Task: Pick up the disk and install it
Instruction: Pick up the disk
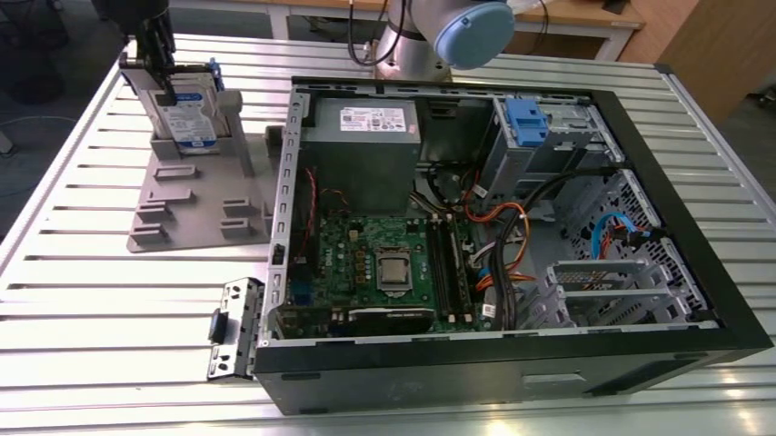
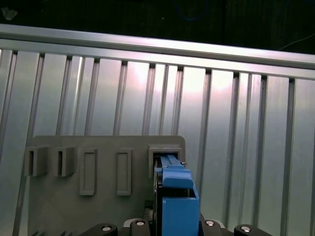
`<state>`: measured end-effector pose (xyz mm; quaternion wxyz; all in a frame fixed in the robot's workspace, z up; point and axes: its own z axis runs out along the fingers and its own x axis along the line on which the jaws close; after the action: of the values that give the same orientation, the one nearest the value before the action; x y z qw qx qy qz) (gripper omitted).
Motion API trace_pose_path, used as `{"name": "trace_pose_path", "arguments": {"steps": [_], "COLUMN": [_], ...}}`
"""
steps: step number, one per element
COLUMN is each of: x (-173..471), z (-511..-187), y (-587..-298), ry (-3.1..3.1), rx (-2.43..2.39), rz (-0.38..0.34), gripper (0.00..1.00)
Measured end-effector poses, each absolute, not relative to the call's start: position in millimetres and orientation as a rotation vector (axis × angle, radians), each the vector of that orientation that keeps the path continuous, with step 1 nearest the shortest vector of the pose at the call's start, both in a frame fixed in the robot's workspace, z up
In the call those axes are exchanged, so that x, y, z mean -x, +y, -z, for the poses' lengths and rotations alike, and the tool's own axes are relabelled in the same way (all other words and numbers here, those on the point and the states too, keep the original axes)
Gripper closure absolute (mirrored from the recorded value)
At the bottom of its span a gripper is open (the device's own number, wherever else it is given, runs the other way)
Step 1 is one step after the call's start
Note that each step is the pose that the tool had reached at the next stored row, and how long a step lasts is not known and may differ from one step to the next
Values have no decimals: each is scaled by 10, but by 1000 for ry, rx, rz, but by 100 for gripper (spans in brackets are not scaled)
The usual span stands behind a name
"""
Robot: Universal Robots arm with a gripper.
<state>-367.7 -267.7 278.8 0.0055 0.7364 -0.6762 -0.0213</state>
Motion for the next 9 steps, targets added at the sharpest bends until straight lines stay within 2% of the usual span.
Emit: {"name": "trace_pose_path", "arguments": {"steps": [9], "x": [3677], "z": [-2848], "y": [-2677], "ry": [-2120], "rx": [-2309], "rz": [74], "gripper": [64]}}
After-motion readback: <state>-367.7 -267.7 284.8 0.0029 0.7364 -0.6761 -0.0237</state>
